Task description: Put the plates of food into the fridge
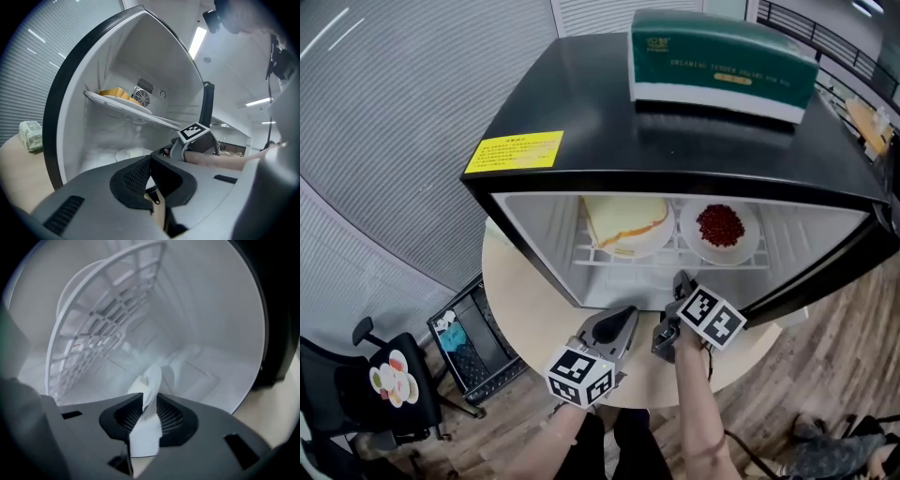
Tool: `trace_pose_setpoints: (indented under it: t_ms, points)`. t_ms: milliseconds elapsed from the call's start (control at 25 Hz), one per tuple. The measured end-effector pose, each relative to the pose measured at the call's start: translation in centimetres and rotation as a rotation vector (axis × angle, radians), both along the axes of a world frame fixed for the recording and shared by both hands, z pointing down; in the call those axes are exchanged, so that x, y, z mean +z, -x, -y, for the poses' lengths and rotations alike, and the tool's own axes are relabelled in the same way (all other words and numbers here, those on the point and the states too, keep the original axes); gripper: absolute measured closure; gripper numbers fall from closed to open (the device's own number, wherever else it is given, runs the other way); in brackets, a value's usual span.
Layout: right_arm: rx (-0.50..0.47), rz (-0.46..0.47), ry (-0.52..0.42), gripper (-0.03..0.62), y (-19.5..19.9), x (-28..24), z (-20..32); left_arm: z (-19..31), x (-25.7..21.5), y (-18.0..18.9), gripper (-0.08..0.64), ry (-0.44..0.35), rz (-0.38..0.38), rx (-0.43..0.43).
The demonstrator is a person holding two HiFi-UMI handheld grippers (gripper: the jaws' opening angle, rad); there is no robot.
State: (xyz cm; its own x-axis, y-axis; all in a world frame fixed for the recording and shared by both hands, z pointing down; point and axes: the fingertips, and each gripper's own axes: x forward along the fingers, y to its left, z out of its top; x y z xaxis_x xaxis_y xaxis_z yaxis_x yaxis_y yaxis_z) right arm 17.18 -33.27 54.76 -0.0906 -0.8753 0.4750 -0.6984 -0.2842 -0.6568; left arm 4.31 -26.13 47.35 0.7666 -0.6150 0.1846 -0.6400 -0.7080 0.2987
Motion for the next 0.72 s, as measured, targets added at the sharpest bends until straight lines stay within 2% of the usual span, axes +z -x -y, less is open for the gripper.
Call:
trace_pose_setpoints:
  t_ms: [80,120,240,320,600,720]
  points:
    - [-0.024,-0.170,0.025,0.500,-0.3,-0.1,0.0,-0.2,-0.4,0.1,0.555,-0.006,-0.007,0.010]
    - [-0.036,-0.212,0.034,0.497,-0.3,0.0,0.0,-0.3,-0.5,0.1,0.555,-0.008,-0.010,0.015]
    - [-0.053,-0.228,0.070,0.489,-0.1,0.6,0.1,-0.5,-0.6,0.4,0.555,-0.007,-0.014,0.023]
    - [-0.064,-0.271,0.104,0.475,-0.3,1.2,-0.1,-0.8,-0.6,0.5,0.555,-0.003,-0.015,0.026]
    - [-0.166,-0.580,0.104,0.449,-0.1,0.3,0.7,-1.6,-1.0,1.0,0.555,0.021,-0.045,0.034]
    - [-0.190,-0.635,0.107,0.441,-0.2,0.1,1.1,-1.9,-2.2,1.2,0.555,0.013,-0.080,0.040]
